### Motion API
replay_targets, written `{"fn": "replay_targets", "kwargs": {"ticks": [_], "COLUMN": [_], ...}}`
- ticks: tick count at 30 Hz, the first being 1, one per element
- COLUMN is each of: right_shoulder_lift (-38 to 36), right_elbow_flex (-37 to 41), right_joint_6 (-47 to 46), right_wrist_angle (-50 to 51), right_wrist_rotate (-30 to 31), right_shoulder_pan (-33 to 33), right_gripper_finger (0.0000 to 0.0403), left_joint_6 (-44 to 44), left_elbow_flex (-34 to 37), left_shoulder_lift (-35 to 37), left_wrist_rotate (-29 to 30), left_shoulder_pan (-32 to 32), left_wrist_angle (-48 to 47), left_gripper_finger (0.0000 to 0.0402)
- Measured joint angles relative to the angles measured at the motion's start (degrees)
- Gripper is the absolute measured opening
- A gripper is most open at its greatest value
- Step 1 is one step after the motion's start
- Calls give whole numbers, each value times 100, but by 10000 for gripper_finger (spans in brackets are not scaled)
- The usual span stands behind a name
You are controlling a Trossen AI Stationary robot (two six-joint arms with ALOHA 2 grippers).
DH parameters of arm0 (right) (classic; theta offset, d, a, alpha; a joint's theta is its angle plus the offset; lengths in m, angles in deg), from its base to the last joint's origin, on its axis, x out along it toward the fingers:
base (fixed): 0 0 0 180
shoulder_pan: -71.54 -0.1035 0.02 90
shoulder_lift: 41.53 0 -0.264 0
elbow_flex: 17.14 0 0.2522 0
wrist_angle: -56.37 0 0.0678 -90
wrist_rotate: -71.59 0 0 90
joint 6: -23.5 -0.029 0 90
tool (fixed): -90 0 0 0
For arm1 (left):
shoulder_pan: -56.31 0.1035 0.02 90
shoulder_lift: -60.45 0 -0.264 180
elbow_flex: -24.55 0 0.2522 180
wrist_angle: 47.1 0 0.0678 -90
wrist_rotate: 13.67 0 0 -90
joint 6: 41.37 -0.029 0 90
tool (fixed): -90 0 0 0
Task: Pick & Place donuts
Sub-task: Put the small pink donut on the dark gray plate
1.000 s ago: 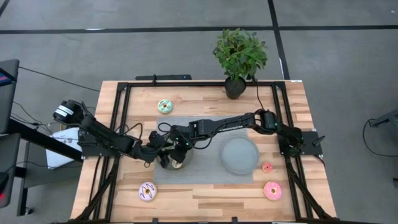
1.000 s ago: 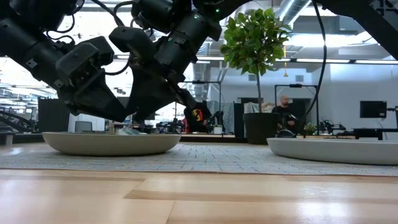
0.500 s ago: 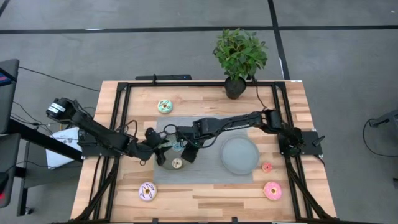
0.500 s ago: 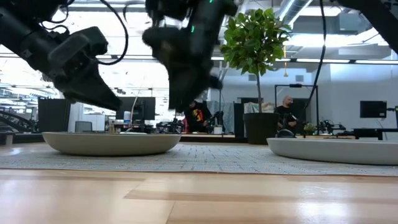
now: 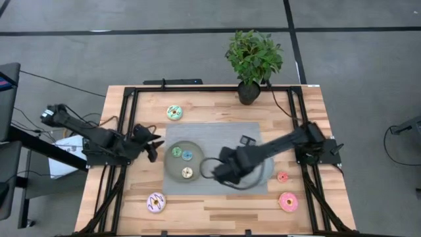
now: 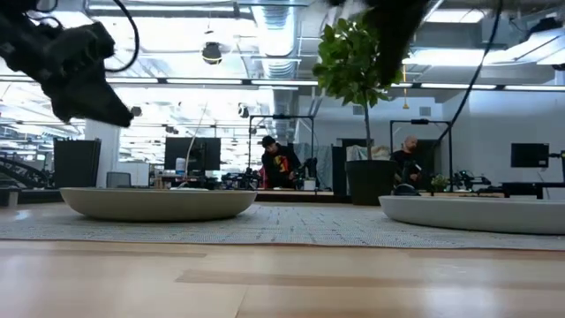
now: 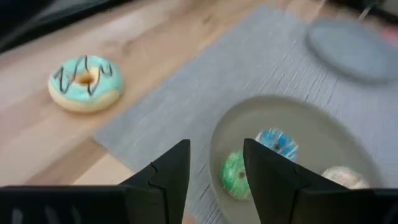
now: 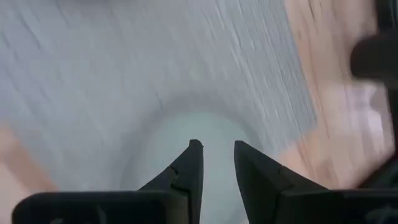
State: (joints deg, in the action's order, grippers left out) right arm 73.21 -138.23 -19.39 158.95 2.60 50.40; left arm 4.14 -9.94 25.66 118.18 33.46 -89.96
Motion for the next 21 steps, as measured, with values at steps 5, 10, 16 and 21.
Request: {"fn": "replay_targets", "kwargs": {"ticks": [5,10,16,21], "right_shoulder_lift": [-705,-1636,-2593,-3123], "right_elbow_flex": [1050,2373,3793,4793], "right_joint_6": [-1364,-2704,-3907,-4741], "right_wrist_angle": [101,-120,-659,-1435], "right_wrist_rotate": [-459,-946,-1985,-2489], "right_shoulder_pan": [-426,-822,-1305,-1703], "right_gripper_finger": [81,81,82,82], "left_joint_6": [-71,-82,-146,-504], "left_elbow_flex": [0,0,0,0], "left_shoulder_lift": [991,1759,2237,2337], "left_wrist_rotate": [103,138,86,88], "left_shoulder_pan": [0,1,0,1], "left_wrist_angle": [-395,-659,-820,-752], "left_gripper_finger": [142,142,142,142]}}
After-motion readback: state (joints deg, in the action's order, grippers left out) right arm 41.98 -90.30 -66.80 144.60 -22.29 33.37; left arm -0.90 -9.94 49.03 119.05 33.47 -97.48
